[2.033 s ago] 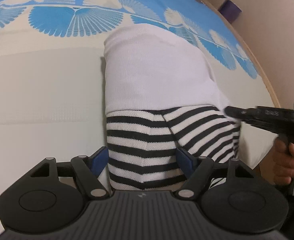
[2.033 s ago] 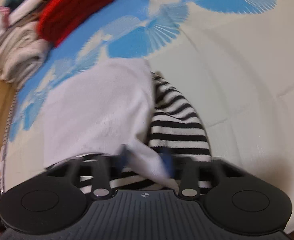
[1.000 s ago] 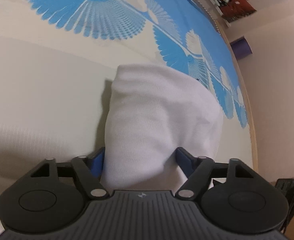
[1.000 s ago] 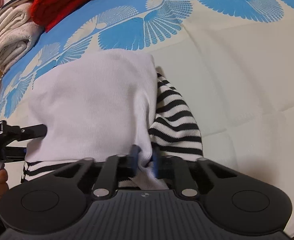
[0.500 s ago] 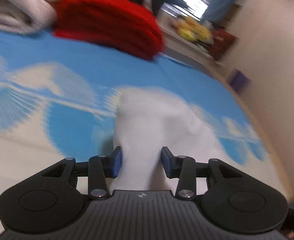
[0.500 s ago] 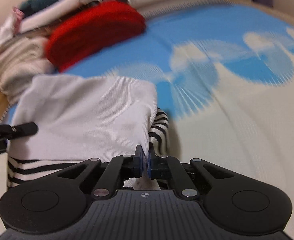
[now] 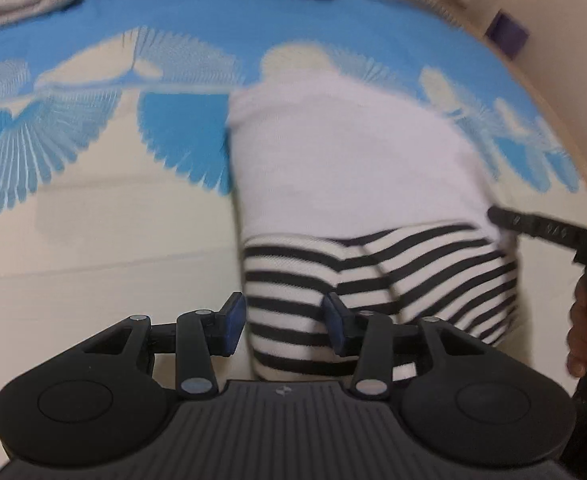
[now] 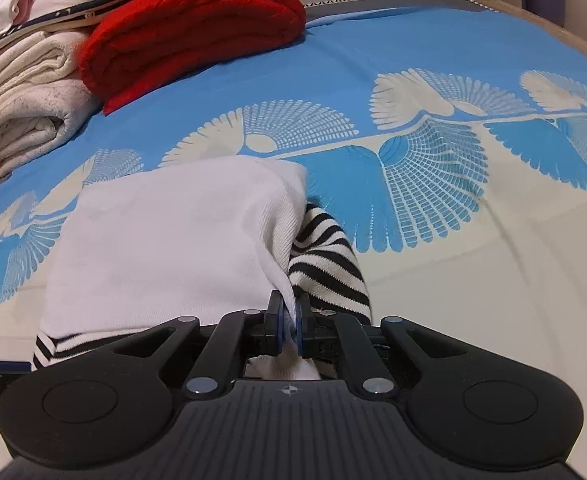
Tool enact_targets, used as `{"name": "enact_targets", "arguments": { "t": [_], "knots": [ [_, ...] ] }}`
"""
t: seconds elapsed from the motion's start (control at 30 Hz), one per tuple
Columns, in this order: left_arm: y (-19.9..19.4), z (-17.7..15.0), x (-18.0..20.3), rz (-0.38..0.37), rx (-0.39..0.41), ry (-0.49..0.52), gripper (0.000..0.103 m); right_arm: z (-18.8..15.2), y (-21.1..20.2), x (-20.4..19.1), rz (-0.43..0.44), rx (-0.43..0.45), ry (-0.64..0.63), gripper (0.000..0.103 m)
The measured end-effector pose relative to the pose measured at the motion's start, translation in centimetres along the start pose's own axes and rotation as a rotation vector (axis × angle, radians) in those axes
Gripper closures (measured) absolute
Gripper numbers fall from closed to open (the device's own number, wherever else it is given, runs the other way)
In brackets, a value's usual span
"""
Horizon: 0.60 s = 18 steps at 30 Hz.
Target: Fold small clothes
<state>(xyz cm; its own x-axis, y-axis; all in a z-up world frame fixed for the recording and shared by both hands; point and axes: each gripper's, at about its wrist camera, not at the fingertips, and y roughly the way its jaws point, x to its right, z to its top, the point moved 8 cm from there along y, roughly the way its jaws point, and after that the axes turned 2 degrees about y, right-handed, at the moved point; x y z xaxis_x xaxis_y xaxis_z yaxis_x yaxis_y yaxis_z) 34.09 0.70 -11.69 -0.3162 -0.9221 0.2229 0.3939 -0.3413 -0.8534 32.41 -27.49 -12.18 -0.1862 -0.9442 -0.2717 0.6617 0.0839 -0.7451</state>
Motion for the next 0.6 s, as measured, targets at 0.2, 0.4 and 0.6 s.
{"name": "enact_targets", "arguments": {
  "t": [0.2, 0.4, 0.6],
  "knots": [
    [0.9, -2.3, 1.6, 0.023, -0.059, 0.105, 0.046, -1.4, -2.5, -0.2, 0.077, -0.014, -0.025, 0.097],
    [-2.6, -2.4, 1.4, 0.126, 0.053, 0.012, 0.044, -5.2, -0.9, 5.0, -0.163, -0.228, -0.003, 0.097],
    [-11.6, -2.7, 4.7, 0.204, 0.266, 0.005, 0.020, -1.5, -10.1, 3.6, -0.084, 0.080, -0.020, 0.090]
  ]
}}
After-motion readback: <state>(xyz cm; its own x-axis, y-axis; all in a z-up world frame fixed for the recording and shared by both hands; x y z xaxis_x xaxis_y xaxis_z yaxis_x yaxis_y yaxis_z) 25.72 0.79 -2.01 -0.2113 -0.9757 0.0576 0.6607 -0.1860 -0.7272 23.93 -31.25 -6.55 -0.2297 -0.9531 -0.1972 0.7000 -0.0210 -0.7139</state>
